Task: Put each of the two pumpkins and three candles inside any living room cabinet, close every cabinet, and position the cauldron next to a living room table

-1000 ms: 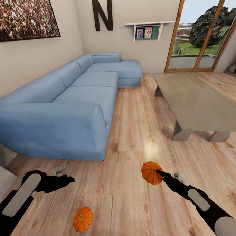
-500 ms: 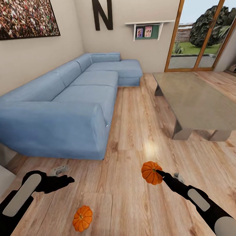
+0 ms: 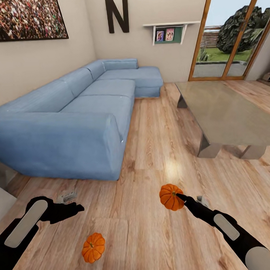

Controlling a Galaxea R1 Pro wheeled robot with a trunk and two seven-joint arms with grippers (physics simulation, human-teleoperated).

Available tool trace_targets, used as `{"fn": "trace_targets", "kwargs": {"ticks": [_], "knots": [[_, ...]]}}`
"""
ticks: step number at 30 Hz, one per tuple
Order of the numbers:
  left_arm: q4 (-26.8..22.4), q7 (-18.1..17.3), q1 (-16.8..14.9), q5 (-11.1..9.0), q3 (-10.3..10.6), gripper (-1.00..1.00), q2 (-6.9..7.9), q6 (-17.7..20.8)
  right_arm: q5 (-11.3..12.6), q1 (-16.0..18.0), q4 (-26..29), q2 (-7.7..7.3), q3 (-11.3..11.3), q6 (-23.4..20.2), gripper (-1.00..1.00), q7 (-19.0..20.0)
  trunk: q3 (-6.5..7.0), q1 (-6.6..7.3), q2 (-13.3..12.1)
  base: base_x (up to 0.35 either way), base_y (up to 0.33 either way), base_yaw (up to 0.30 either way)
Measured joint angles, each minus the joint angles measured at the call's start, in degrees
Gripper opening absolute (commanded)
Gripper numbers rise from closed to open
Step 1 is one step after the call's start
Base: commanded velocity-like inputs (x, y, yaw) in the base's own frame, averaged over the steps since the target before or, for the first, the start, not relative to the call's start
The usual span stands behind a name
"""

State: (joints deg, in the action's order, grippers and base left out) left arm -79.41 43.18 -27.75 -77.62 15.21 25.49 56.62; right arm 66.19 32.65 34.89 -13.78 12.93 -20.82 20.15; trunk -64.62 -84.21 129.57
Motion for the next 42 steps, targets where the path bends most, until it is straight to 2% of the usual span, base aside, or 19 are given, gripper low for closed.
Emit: {"fn": "trace_targets", "kwargs": {"ticks": [2,5,6,7,9,12,14,16,19,21,23,26,28,29,31,33,36,39,42], "knots": [[3.60,-0.14,-0.05,0.08,0.20,1.00,-0.27,-0.30,-0.30,-0.01,3.82,0.05,0.67,-4.22,-1.00,-0.38,-0.36,-0.44,0.80,0.000,0.000,0.000],[5.70,-0.35,-0.08,0.92,0.34,1.00,-1.54,-2.47,-1.45,-0.02,6.34,0.14,2.38,-6.97,-1.00,-0.86,-0.90,-1.10,2.00,0.000,0.000,0.000],[6.06,-0.44,-0.07,2.17,0.37,1.00,-1.76,-3.00,-1.54,-0.01,6.79,0.15,2.70,-7.48,-1.00,-0.93,-1.08,-1.32,2.41,0.000,0.000,0.000],[7.10,-0.63,-0.07,5.02,0.27,1.00,-2.03,-3.60,-1.63,-0.01,7.23,0.17,3.03,-8.03,-1.00,-0.98,-1.26,-1.54,2.81,0.000,0.000,0.000],[10.41,-1.67,-0.06,8.94,0.22,1.00,-2.70,-5.30,-1.79,-0.01,7.62,0.24,3.29,-8.81,-1.00,-1.04,-1.62,-1.98,3.61,0.000,0.000,0.000],[16.15,-7.06,-0.07,13.20,0.61,1.00,-4.53,-10.16,-1.53,-0.01,9.77,0.37,3.73,-10.93,-1.00,-1.23,-2.16,-2.64,4.81,0.000,0.000,0.000],[17.90,-11.21,-0.08,16.70,0.79,1.00,-5.11,-12.07,-1.39,-0.01,13.52,0.31,5.11,-12.09,-1.00,-2.57,-2.51,-3.08,5.61,0.000,0.000,0.000],[18.66,-14.44,-0.09,20.66,0.69,1.00,-5.40,-12.97,-1.33,0.00,19.27,0.30,6.78,-12.97,-1.00,-6.39,-2.87,-3.51,6.42,0.000,0.000,0.000],[19.05,-17.09,-0.08,24.31,0.36,1.00,-5.55,-13.52,-0.95,-0.11,31.22,0.51,7.89,-13.68,-1.00,-18.44,-3.40,-4.17,7.62,0.000,0.000,0.000],[19.49,-17.84,-0.07,25.14,0.24,1.00,-5.59,-13.71,-1.13,-0.34,38.81,1.28,8.25,-13.97,-1.00,-25.89,-3.76,-4.61,8.42,0.000,0.000,0.000],[20.25,-18.15,-0.10,25.50,0.27,1.00,-5.62,-14.52,-0.57,-0.43,43.94,2.05,8.84,-14.22,-1.00,-30.60,-4.12,-5.05,9.22,0.000,0.000,0.000],[20.67,-18.32,-0.08,25.60,0.36,1.00,-5.62,-16.53,-0.05,-0.45,47.08,2.40,9.17,-15.53,-1.00,-32.85,-4.67,-5.71,10.43,0.000,0.000,0.000],[20.81,-18.57,-0.11,25.39,0.41,1.00,-5.62,-17.54,2.19,-0.45,48.15,2.52,9.28,-16.56,-1.00,-33.59,-5.02,-6.15,11.23,0.000,0.000,0.000],[20.83,-19.11,-0.11,25.29,0.41,1.00,-5.61,-17.72,2.32,-0.45,48.37,2.54,9.29,-16.83,-1.00,-33.73,-5.21,-6.37,11.63,0.000,0.000,0.000],[20.86,-22.60,-0.11,25.34,0.35,1.00,-5.46,-17.94,2.95,-0.45,48.56,2.56,9.29,-17.06,-1.00,-33.93,-5.56,-6.81,12.43,0.000,0.000,0.000],[21.84,-28.20,-0.09,25.47,0.21,1.00,-4.73,-18.00,3.15,-0.45,48.70,2.57,9.25,-17.15,-1.00,-33.99,-5.92,-7.25,13.23,0.000,0.000,0.000],[27.12,-36.79,-0.08,25.88,0.00,1.00,-2.80,-18.24,3.15,-0.45,48.70,2.57,9.23,-17.07,-1.00,-34.02,-6.55,-7.53,13.67,0.000,0.000,0.000],[31.25,-41.07,-0.08,25.59,-0.01,1.00,-1.87,-20.21,3.19,-0.45,48.70,2.57,9.24,-16.95,-1.00,-33.99,-7.21,-7.61,13.71,0.000,0.000,0.000],[33.00,-43.32,-0.08,25.41,0.02,1.00,-1.21,-23.04,3.21,-0.45,48.67,2.61,9.29,-16.87,-1.00,-33.96,-7.88,-7.69,13.75,0.000,0.000,0.000]]}}
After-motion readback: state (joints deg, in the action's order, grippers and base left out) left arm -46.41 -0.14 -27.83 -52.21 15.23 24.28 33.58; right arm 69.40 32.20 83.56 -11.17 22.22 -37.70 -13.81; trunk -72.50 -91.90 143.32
